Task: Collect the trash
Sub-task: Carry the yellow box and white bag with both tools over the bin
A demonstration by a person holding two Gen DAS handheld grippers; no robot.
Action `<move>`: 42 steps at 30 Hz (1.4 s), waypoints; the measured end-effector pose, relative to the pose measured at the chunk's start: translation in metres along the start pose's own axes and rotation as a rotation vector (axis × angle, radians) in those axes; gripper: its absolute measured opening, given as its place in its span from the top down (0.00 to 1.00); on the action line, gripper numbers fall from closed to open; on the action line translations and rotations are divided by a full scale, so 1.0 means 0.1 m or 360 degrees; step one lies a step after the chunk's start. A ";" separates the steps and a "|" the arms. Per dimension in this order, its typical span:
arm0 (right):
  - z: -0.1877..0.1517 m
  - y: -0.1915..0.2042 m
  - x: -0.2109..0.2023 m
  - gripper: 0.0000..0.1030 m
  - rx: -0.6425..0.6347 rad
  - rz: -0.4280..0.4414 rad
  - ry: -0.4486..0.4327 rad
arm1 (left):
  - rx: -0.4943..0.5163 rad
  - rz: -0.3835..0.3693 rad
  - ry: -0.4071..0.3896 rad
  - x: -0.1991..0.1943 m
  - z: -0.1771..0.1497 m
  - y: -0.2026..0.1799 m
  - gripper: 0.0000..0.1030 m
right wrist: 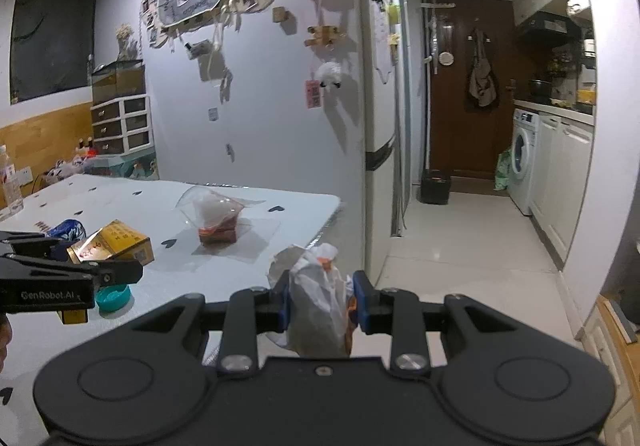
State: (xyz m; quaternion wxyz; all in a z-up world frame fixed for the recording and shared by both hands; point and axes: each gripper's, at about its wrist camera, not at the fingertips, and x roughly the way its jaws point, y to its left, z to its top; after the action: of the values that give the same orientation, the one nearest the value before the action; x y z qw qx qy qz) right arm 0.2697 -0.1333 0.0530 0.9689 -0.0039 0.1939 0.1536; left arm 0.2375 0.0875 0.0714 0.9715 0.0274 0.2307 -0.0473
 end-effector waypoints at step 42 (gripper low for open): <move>-1.59 -1.96 0.31 0.69 0.0379 -0.0422 0.0538 | 0.0108 -0.0460 0.0522 1.61 -1.03 -2.14 0.45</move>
State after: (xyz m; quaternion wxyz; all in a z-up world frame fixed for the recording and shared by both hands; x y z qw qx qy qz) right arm 0.2961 -0.3212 -0.1157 0.9280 0.0593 0.3678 -0.0018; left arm 0.3120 -0.1299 -0.0995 0.9026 0.0341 0.3854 -0.1887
